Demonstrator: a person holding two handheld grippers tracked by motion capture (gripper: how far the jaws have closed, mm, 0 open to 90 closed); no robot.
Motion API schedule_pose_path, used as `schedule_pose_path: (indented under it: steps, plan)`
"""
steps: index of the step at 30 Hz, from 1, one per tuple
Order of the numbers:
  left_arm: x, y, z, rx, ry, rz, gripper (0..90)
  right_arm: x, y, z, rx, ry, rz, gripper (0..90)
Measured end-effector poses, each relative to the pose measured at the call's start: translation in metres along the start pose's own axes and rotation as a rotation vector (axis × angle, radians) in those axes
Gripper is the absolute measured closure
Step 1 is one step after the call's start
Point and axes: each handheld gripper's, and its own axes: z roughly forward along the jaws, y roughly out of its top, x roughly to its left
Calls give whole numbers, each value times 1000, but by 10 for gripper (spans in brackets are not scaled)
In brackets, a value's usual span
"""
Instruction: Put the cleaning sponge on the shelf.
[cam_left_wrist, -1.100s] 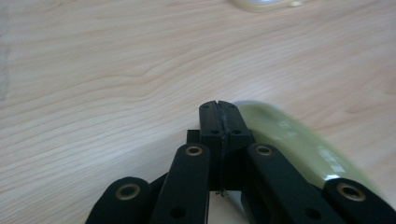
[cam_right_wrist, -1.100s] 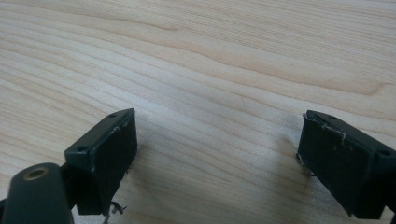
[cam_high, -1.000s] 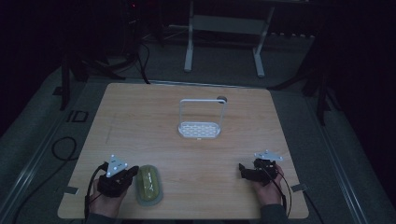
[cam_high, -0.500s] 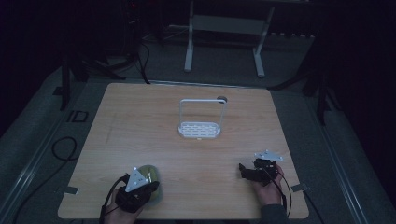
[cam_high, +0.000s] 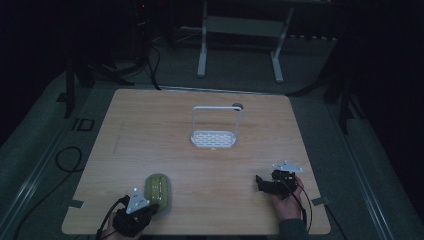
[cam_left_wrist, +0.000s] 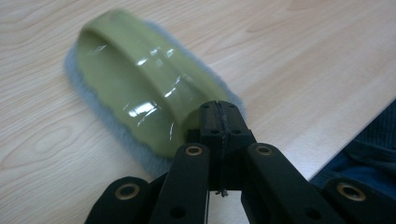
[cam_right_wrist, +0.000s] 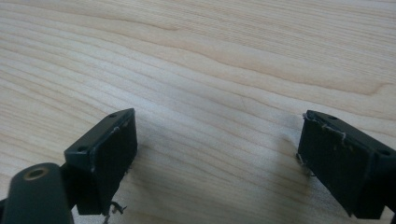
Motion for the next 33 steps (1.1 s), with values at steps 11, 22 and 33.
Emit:
schedule_pose_path:
  steps: [11,22,33]
  plan:
    - [-2,7,16,41,16,28,900,0,0,0,0,0,0,115]
    - [35,13,10,55,117,-9,900,0,0,0,0,0,0,115]
    - [48,37,0,-11,45,67,731,0,-1,-1,0,0,0,116]
